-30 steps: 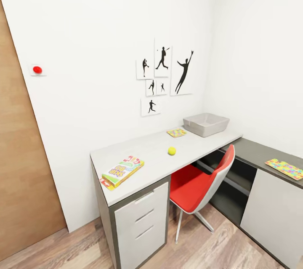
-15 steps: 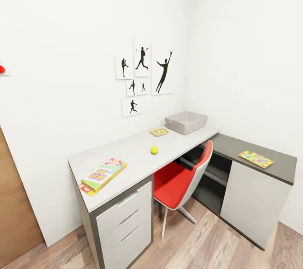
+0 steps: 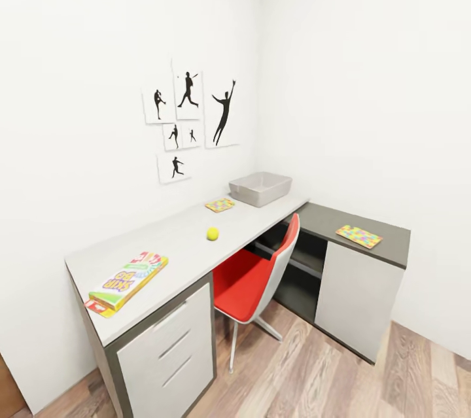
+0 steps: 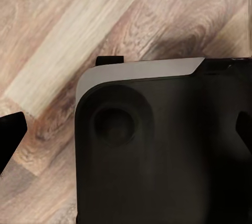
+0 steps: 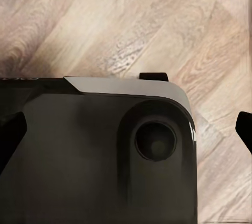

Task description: Put all the toys in the child's room - the three board games (two on the bed and one on the table), the two jigsaw puzzles on the table, and the tennis ball on the table - inside the toy box on the table in the child's room.

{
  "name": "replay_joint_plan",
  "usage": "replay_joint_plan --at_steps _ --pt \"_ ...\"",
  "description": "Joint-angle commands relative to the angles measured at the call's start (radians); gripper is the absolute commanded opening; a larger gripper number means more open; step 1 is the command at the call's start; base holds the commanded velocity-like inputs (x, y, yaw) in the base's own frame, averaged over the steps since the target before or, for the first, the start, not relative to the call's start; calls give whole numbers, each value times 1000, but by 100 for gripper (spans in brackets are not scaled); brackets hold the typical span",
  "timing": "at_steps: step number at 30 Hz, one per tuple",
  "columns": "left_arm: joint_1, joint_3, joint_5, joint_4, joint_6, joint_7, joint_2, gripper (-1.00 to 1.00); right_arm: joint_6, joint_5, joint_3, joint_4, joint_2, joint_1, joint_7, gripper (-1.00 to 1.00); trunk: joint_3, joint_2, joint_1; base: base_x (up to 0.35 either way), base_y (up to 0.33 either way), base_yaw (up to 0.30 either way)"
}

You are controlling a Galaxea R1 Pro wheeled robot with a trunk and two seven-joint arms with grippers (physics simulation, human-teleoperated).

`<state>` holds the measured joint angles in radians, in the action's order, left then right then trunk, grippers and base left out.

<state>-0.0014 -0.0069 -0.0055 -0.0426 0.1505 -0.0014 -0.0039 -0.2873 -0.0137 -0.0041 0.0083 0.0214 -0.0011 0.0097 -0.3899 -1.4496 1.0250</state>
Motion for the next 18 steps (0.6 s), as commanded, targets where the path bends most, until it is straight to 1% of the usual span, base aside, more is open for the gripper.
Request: replay_joint_plan --at_steps 1,18 --pt "0 0 -1 0 3 0 0 100 -4 -2 -1 1 0 0 1 100 -1 0 0 0 0 -284" --pt "0 -1 0 1 3 0 -1 100 -6 -2 -1 1 4 0 -6 100 -1 0 0 0 0 -284"
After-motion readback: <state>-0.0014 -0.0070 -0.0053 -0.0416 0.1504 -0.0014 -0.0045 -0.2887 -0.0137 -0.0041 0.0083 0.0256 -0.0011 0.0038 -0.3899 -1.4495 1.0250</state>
